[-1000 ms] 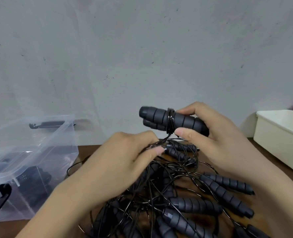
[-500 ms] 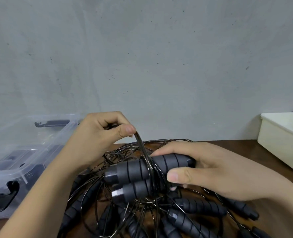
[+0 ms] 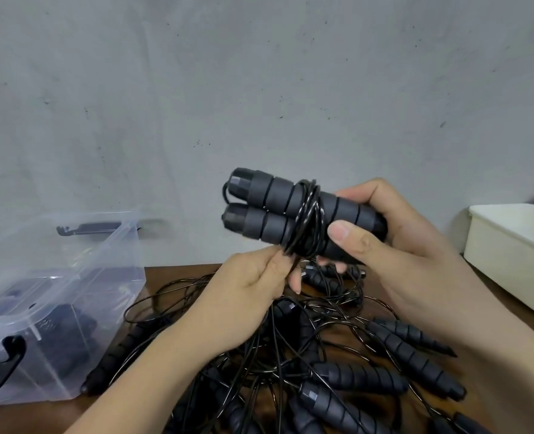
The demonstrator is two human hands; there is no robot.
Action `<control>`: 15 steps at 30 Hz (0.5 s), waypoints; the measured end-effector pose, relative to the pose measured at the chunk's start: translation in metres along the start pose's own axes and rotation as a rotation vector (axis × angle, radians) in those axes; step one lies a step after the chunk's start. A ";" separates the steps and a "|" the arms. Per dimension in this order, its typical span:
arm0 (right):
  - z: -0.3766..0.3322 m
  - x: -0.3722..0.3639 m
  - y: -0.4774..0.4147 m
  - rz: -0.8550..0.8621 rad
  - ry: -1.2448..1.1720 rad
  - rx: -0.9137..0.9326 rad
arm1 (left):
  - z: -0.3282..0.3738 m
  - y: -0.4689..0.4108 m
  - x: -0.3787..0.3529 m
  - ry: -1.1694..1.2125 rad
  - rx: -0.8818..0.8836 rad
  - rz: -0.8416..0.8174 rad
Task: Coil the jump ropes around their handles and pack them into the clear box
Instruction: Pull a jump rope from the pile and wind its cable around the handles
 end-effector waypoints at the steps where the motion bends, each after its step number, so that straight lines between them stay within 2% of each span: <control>1: 0.003 0.001 -0.001 0.070 0.107 0.007 | 0.008 -0.002 -0.002 -0.076 -0.019 0.046; 4: 0.009 0.002 -0.003 0.203 0.285 0.006 | 0.011 -0.003 -0.004 -0.258 -0.103 0.067; 6: 0.012 0.000 -0.005 0.231 0.350 0.001 | 0.021 0.002 -0.002 -0.297 -0.078 0.020; 9: 0.017 0.000 -0.006 0.261 0.509 -0.020 | 0.025 0.004 -0.002 -0.376 -0.070 0.040; 15: 0.019 -0.002 -0.007 0.191 0.658 -0.077 | 0.040 0.012 0.018 -0.346 -0.129 0.026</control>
Point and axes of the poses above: each hand's wrist, its own y-axis away from the middle knuckle, its own x-axis out of the back of the hand, z = x × y, the point moved 1 cm from there along -y, towards the middle knuckle, and after that the axes turned 4 degrees about -z, right-handed, at the moved point
